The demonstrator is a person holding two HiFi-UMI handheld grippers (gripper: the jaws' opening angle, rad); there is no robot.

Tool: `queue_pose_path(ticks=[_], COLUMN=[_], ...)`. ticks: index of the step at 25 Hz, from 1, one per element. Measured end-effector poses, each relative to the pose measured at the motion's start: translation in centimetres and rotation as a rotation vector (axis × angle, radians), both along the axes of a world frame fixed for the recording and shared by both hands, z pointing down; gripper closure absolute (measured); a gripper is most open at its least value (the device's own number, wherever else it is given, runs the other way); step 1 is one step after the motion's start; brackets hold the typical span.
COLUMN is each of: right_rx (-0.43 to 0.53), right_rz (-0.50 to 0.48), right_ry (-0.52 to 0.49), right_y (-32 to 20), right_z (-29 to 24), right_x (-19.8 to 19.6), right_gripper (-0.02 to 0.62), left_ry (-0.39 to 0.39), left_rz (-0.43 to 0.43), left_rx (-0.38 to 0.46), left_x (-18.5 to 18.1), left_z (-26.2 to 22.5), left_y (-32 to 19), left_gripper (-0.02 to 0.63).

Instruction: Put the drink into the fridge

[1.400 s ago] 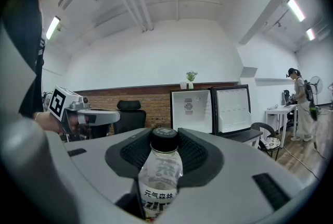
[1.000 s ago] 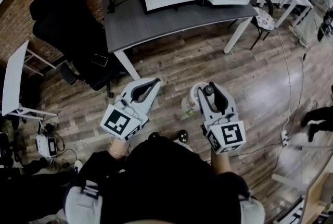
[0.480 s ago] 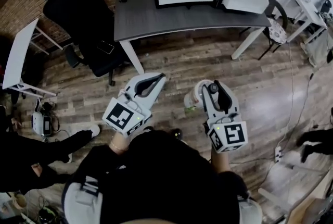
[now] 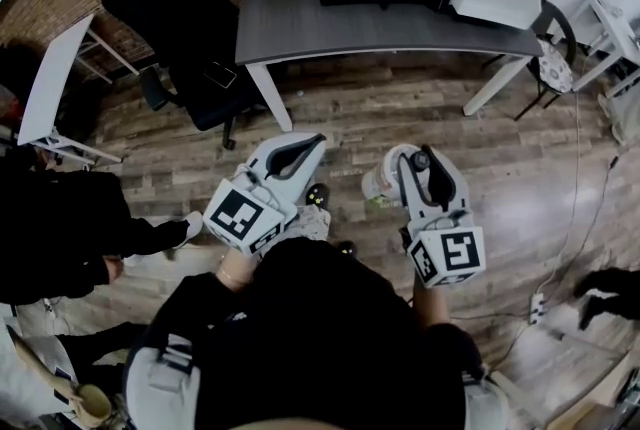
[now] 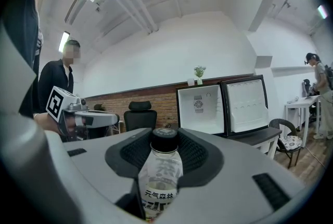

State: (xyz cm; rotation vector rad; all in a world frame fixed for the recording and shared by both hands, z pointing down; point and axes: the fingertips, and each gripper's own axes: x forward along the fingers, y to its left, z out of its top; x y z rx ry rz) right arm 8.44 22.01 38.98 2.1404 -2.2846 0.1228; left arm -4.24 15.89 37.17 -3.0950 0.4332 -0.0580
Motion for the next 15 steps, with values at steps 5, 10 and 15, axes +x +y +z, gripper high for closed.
queue_pose_path(ticks=[5,10,15], right_rx=[-0.001,-0.027,-0.032], right_rz=[0.033,0.088,0.131], right_ry=[-0.004,0.013,0.032], right_y=[-0.7,-1.7,-3.5], right_z=[-0.3,-0.3,-0.7], right_x=[1.6,4.3,7.2], right_gripper=[0.443,0.443,0.443], left_ry=[0.010,0.052,0.067], left_rz=[0.026,0.093,0.115], left_rx=[-0.041,-0.041,-0.058], left_x=[1.6,5.2,7.8], left_z=[0.7,0.4,0.9], left_y=[-1.5,-3.4,-5.9], left_gripper=[0.609,0.609,0.609])
